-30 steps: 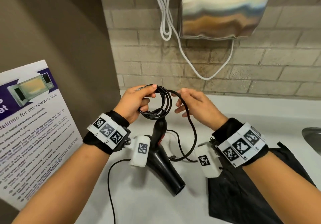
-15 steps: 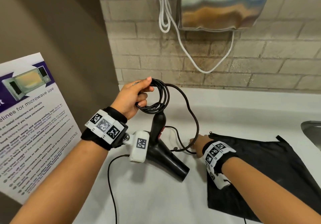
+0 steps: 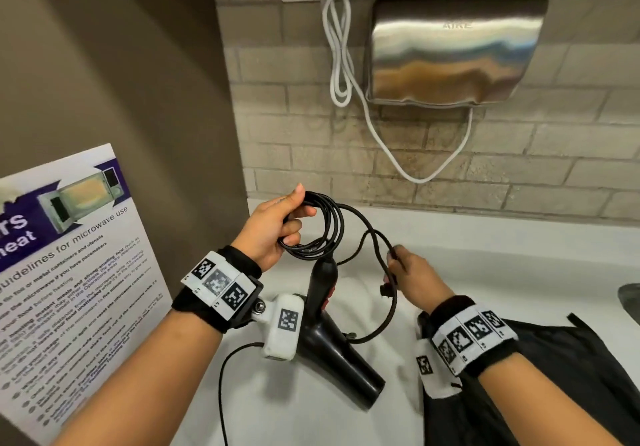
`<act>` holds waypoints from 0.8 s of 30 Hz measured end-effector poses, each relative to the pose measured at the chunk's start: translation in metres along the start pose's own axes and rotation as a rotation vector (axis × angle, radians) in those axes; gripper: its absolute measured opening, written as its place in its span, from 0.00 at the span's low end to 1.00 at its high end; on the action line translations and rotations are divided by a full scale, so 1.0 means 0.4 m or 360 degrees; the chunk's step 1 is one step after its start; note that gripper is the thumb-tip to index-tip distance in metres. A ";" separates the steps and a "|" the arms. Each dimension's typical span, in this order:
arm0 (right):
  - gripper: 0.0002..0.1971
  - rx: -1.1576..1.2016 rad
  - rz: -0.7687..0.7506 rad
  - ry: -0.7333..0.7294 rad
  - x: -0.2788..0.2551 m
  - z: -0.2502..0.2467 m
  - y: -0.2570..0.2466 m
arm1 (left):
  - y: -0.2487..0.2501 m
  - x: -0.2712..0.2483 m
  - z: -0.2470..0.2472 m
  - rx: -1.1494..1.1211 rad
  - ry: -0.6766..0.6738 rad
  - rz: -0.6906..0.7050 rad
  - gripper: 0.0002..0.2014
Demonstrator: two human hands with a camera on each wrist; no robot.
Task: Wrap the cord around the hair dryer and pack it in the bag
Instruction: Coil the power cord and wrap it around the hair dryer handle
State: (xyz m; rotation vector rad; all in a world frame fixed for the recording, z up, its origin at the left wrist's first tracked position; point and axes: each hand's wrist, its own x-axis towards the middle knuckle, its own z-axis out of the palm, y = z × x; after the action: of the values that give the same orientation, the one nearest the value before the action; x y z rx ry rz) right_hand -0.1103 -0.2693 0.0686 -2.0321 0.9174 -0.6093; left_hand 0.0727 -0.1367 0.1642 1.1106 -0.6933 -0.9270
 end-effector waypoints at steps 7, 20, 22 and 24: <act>0.03 0.0676 -0.0615 -0.0208 -0.071 -0.044 -0.146 | -0.005 0.007 0.015 -0.0151 -0.0025 -0.0051 0.15; 0.22 0.1655 -0.0569 -0.0425 -0.107 -0.110 -0.207 | 0.000 -0.005 0.015 -0.0185 -0.0094 -0.0057 0.16; 0.18 0.1769 -0.0588 -0.0431 -0.108 -0.088 -0.207 | -0.004 -0.005 0.020 -0.0187 -0.0080 -0.0048 0.15; 0.14 0.1783 -0.0672 -0.0414 -0.105 -0.059 -0.209 | -0.011 -0.006 0.027 -0.0202 -0.0072 -0.0053 0.15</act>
State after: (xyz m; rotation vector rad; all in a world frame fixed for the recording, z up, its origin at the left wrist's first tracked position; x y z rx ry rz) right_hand -0.1198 -0.2132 0.1466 -1.1971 -0.0840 -0.8087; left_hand 0.0613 -0.1399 0.1634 0.9942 -0.6453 -1.0132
